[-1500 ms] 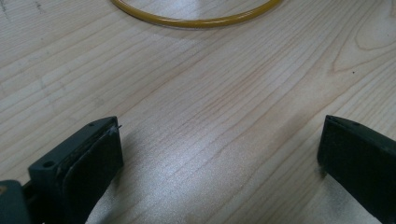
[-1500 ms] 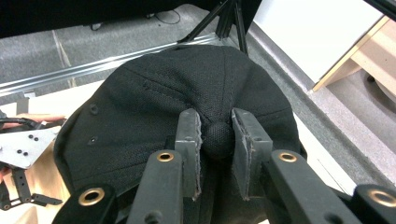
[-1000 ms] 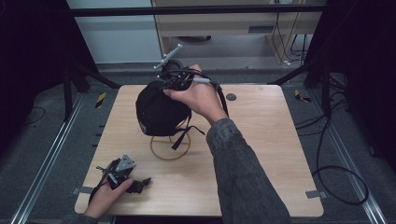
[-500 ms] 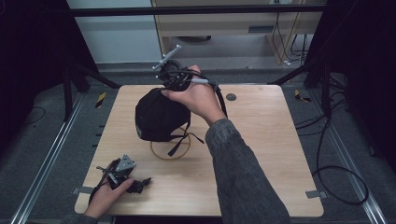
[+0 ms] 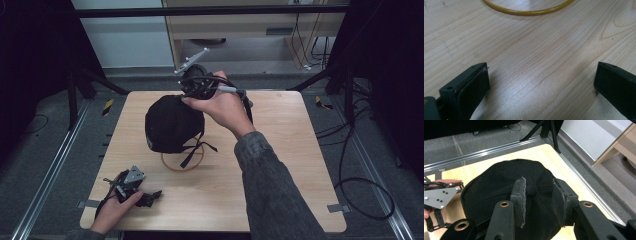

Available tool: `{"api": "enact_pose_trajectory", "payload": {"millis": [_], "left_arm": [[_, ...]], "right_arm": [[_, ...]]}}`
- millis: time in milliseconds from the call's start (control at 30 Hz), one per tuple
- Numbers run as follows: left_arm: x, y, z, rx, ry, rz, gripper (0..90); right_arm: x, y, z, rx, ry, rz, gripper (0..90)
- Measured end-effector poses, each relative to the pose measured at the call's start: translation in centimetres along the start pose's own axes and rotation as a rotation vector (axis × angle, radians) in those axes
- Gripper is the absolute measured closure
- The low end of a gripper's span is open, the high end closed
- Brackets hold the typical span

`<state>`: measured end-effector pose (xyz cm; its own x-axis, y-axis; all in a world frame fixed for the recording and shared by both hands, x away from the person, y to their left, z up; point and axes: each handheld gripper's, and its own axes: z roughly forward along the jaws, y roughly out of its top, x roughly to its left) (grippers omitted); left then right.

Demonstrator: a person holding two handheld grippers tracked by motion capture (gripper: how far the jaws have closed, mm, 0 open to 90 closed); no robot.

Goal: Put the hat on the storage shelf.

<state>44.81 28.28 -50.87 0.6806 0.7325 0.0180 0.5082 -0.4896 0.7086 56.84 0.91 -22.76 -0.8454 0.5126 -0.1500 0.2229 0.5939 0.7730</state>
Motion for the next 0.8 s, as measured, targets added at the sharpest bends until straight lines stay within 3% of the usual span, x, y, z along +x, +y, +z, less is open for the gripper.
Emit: {"api": "enact_pose_trajectory", "payload": {"millis": [633, 800], "left_arm": [[0.0, 0.0, 0.0, 0.0, 0.0, -0.001, 0.0], [0.0, 0.0, 0.0, 0.0, 0.0, -0.001, 0.0]], "right_arm": [[-0.9, -2.4, -2.6, -0.019, -0.033, 0.027, 64.5], [-0.9, -2.7, -2.8, -0.023, -0.035, 0.03, 60.2]]}}
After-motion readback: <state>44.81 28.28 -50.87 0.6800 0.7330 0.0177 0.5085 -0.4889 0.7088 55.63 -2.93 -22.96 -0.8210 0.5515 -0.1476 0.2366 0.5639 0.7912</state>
